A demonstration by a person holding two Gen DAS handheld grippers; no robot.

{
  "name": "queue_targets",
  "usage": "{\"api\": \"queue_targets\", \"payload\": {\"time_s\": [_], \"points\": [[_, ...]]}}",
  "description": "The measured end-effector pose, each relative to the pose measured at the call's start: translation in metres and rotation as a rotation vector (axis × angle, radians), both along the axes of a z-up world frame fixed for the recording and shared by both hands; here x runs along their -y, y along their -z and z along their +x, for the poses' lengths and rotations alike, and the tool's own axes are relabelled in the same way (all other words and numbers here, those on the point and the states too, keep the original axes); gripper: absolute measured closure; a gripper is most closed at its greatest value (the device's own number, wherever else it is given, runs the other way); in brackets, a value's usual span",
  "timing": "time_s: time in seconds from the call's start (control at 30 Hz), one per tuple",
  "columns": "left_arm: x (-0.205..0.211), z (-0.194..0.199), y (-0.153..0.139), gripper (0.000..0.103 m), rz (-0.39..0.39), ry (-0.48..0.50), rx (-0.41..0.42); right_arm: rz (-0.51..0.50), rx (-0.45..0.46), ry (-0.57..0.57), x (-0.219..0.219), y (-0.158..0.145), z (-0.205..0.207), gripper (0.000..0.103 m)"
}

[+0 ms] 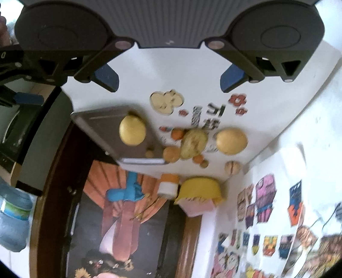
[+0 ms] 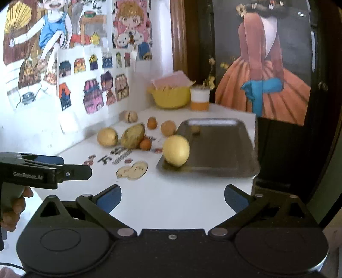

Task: Organize fruits
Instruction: 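Lift both open tools away from the tray toward the remaining fruits, then grasp the mottled green-brown pear with the right tool while the left tool grasps a yellow lemon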

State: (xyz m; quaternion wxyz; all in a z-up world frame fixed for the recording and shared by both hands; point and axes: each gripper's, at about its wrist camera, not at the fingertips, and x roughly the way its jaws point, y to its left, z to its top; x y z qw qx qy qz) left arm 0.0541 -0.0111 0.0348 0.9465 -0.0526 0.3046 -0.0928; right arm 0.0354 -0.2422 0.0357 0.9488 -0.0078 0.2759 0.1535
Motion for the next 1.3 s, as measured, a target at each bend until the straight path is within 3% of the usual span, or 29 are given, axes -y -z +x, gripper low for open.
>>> {"api": "queue_targets", "payload": {"time_s": [0.2, 0.43, 0.73, 0.97, 1.2, 1.3], "points": [[-0.015, 0.006, 0.008, 0.000, 0.051, -0.043, -0.064, -0.046, -0.087, -0.075, -0.029, 0.013, 0.010, 0.001], [-0.039, 0.024, 0.008, 0.000, 0.141, -0.077, -0.124, -0.015, -0.173, -0.181, -0.062, 0.016, 0.039, 0.001], [-0.064, 0.060, -0.002, 0.000, 0.150, -0.137, -0.106, -0.057, -0.155, -0.224, -0.083, 0.009, 0.087, 0.001], [-0.074, 0.101, -0.003, 0.000, 0.137, -0.182, -0.086, -0.034, -0.135, -0.215, -0.095, 0.006, 0.130, 0.001], [-0.079, 0.138, 0.005, 0.000, 0.120, -0.221, -0.011, 0.009, -0.003, -0.214, -0.092, -0.006, 0.172, 0.001], [-0.075, 0.151, 0.012, 0.000, 0.140, -0.224, -0.006, 0.020, -0.020, -0.274, -0.095, -0.002, 0.196, 0.001]]}}
